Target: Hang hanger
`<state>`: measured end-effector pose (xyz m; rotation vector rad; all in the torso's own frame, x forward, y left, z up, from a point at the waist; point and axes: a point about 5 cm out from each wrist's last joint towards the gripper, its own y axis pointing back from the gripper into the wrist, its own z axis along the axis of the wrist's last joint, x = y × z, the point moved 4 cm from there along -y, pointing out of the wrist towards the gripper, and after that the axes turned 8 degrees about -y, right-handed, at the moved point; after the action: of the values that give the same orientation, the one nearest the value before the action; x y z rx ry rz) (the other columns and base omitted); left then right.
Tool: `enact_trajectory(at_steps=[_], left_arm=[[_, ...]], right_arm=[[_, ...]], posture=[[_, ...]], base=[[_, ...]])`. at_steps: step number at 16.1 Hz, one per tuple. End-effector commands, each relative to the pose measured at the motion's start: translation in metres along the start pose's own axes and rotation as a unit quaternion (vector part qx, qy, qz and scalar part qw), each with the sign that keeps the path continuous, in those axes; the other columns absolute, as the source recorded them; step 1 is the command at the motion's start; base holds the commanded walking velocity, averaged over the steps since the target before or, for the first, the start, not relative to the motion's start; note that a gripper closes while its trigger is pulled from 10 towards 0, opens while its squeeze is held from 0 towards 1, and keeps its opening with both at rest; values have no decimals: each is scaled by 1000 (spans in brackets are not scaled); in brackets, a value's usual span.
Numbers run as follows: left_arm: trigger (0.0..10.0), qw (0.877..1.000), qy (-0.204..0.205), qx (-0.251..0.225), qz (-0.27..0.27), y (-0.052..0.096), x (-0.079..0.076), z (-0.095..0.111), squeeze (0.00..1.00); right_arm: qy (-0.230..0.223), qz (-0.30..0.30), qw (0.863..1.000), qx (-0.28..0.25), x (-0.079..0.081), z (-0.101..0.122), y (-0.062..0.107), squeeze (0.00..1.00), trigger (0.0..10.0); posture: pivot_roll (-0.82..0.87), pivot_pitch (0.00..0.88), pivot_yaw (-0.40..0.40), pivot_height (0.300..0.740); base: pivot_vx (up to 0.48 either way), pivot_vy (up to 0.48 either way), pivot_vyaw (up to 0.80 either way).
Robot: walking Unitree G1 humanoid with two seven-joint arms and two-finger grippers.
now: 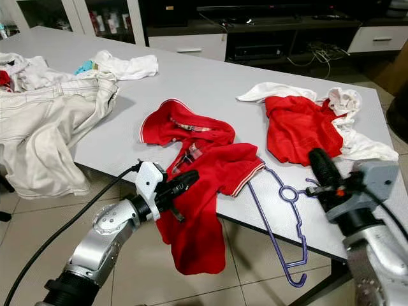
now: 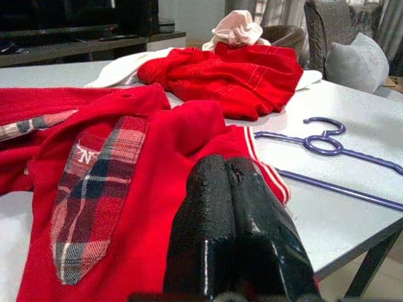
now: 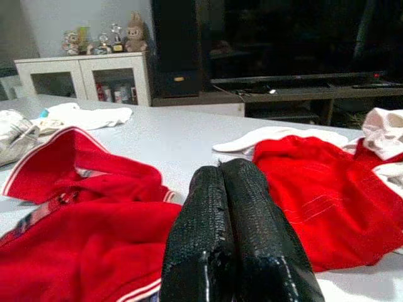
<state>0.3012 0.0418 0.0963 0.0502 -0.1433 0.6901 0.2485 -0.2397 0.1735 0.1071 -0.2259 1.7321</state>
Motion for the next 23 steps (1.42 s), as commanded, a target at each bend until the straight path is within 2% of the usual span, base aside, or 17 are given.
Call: enact_trajectory(at_steps=[1,4,13,23], left_arm=[[10000,1000,-2,2,2,-2,2,1,0],[10000,1000,-13,2,-3,-1,1,1,0],[10000,1000,-14,2,0,0,1,0,0],[10000,1000,-10,0,4,-1,4,0,0]], right_arm=[[10,0,1000,-9,1,3,2,0,10000],[14,-8,1000,-11,-4,4,1,0,10000],[19,-6,1000,-10,-4,4,-6,0,10000],[16,-16,1000,15,-7,-5,-7,0,10000]], posture=[[-201,0,20,740],[-200,0,20,740],[-188,0,13,740],[-190,0,19,740]], base=[[0,0,0],[0,-124,0],[0,-462,0],[0,0,0]])
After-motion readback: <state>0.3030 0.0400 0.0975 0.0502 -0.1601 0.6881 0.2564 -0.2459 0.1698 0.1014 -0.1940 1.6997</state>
